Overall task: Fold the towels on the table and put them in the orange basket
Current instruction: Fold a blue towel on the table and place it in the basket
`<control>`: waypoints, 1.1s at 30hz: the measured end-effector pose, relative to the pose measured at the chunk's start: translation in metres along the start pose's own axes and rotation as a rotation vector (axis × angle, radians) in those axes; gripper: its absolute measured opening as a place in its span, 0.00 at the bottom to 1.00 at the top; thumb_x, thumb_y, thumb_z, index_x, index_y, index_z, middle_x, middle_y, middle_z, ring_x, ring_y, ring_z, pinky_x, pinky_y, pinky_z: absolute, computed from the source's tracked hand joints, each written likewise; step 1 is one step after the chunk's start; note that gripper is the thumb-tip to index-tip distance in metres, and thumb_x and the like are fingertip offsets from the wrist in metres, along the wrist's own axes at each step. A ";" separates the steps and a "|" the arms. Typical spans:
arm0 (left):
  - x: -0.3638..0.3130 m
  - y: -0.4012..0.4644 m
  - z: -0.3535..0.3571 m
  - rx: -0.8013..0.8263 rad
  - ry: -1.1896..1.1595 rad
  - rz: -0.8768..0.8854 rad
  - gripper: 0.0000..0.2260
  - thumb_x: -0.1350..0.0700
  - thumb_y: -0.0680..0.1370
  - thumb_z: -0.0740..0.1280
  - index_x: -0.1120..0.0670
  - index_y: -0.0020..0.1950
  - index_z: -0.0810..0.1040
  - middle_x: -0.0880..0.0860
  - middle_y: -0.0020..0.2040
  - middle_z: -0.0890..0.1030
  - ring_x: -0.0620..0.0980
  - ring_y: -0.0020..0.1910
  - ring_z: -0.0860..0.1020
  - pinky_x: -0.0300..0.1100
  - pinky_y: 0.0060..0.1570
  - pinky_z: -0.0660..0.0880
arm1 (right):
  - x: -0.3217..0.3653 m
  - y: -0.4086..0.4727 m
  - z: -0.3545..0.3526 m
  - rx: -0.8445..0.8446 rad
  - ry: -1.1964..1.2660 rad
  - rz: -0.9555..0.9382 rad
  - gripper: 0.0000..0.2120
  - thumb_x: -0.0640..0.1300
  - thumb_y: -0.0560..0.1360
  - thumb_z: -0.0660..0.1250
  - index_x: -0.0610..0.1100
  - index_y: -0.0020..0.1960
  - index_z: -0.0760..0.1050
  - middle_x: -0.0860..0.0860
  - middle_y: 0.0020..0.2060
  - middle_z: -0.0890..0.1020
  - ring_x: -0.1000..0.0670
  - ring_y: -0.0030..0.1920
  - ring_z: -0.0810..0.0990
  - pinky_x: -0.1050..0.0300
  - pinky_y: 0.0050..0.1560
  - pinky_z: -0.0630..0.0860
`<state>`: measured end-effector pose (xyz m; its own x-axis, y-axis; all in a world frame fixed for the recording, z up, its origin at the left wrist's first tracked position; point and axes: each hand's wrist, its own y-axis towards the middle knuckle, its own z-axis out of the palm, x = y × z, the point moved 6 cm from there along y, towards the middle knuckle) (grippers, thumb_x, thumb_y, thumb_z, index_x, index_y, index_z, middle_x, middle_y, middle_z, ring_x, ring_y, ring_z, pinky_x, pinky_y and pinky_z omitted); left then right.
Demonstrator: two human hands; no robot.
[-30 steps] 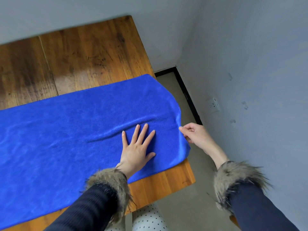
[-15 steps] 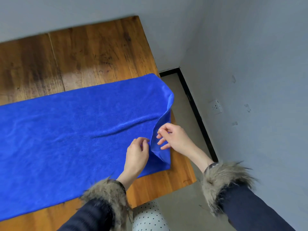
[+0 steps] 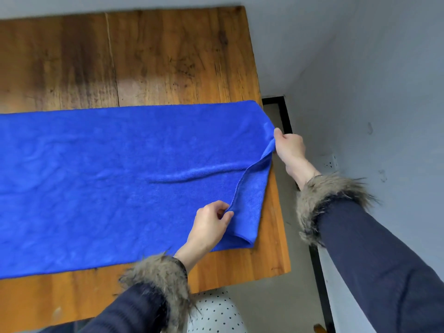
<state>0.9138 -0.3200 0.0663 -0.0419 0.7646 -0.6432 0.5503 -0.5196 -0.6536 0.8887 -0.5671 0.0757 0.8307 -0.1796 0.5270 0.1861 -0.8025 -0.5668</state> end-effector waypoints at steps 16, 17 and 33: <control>0.002 -0.039 -0.105 -0.107 -0.317 0.112 0.11 0.56 0.76 0.65 0.54 0.35 0.67 0.46 0.30 0.67 0.43 0.28 0.63 0.33 0.26 0.62 | 0.114 -0.088 0.034 -0.045 0.081 -0.546 0.06 0.35 0.73 0.63 0.44 0.45 0.69 0.56 0.38 0.73 0.52 0.43 0.72 0.73 0.37 0.66; 0.005 -0.044 -0.116 -0.134 -0.322 0.123 0.12 0.57 0.75 0.65 0.54 0.35 0.66 0.45 0.29 0.66 0.43 0.27 0.62 0.32 0.26 0.60 | 0.124 -0.100 0.042 -0.031 0.062 -0.589 0.05 0.35 0.74 0.63 0.44 0.45 0.70 0.55 0.40 0.74 0.52 0.44 0.72 0.72 0.38 0.66; 0.134 -0.129 -0.323 -0.523 -0.573 0.277 0.09 0.53 0.62 0.58 0.52 0.28 0.58 0.45 0.26 0.59 0.43 0.28 0.56 0.34 0.28 0.53 | 0.263 -0.302 0.239 0.141 -0.006 -1.014 0.03 0.34 0.72 0.65 0.40 0.44 0.75 0.52 0.40 0.76 0.53 0.43 0.73 0.66 0.44 0.67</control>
<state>1.1065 -0.0274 0.1932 -0.1889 0.2478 -0.9502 0.9147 -0.3076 -0.2621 1.1767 -0.2355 0.2343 0.2503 0.5496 0.7971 0.8622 -0.5010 0.0747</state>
